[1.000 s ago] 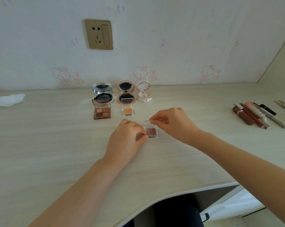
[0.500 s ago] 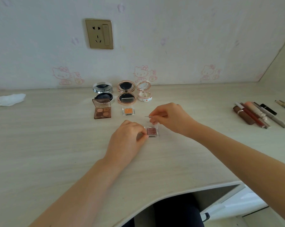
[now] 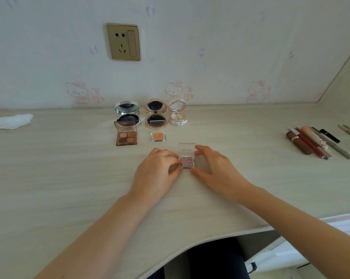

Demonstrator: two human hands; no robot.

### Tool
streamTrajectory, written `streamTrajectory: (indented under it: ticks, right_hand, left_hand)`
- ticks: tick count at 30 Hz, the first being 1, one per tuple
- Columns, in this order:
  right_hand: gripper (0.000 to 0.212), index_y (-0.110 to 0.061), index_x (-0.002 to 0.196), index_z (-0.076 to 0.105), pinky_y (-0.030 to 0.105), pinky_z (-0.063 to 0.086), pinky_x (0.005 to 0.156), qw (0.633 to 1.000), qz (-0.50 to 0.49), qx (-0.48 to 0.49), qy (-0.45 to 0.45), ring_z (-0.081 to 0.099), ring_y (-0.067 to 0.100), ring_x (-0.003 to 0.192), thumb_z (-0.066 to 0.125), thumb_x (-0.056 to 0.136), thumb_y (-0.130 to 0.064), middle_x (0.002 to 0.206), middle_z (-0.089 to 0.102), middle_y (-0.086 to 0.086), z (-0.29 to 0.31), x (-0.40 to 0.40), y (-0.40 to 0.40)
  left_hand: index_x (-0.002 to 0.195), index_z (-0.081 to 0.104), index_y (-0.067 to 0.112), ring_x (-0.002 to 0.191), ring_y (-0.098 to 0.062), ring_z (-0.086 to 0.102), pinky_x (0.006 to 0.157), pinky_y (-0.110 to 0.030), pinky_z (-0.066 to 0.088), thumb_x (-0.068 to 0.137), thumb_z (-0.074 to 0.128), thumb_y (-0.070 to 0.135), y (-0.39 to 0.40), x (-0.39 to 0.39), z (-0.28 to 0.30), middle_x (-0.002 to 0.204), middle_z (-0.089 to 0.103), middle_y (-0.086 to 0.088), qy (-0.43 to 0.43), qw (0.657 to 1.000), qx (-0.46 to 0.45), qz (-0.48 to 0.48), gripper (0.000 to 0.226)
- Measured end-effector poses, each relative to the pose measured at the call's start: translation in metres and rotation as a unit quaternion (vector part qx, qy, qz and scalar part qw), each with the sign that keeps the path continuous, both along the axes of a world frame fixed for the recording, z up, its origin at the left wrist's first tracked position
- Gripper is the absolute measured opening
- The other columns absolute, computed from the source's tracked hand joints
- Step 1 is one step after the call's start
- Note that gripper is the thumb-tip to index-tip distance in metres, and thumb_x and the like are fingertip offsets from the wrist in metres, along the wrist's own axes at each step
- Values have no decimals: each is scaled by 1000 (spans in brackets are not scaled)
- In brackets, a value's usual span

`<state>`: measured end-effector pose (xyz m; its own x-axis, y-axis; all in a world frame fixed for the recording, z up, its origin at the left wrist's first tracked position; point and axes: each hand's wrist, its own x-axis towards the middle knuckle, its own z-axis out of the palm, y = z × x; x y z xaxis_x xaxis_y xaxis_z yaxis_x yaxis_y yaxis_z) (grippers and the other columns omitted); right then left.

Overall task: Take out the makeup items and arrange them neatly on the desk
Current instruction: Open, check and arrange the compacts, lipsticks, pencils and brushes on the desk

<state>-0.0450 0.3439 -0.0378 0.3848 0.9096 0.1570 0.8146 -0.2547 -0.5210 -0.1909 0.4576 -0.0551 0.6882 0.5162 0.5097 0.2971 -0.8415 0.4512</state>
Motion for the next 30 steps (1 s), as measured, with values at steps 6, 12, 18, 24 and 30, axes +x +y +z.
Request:
streamTrajectory:
  ticks: [6,12,18,24,30]
  right_hand:
    - [57,-14,138,42,16,30,92,1000,-2,20,-19,48,19,120,65,87,-27,127,57,-2,-2,5,9]
    - [57,-14,136,45,16,32,91,999,-7,35,6,52,18,116,67,86,-24,125,58,0,1,17,25]
    - [56,-13,134,46,18,36,88,998,-5,41,37,56,20,111,68,85,-24,121,60,2,6,38,56]
    - [57,-15,134,46,17,33,85,999,-7,28,36,53,19,114,69,83,-26,119,62,-1,5,56,81]
    - [56,-14,135,45,14,30,83,999,-7,31,24,51,19,116,66,85,-26,121,61,-1,3,62,93]
  left_hand:
    - [87,77,22,92,-18,58,68,-35,54,80,73,20,-1,0,2,93,72,12,9,1000,21,2,8]
    - [82,75,17,90,-17,59,65,-36,54,81,70,19,14,16,7,83,71,10,41,995,92,1,5]
    - [74,74,13,83,-22,62,65,-36,54,75,69,17,40,35,8,73,70,5,46,987,153,15,6]
    - [68,73,14,84,-19,63,66,-29,50,72,74,16,59,53,5,66,68,6,51,976,204,53,6]
    - [65,69,13,85,-17,61,53,-31,53,67,80,9,70,61,-1,65,65,6,69,977,195,56,12]
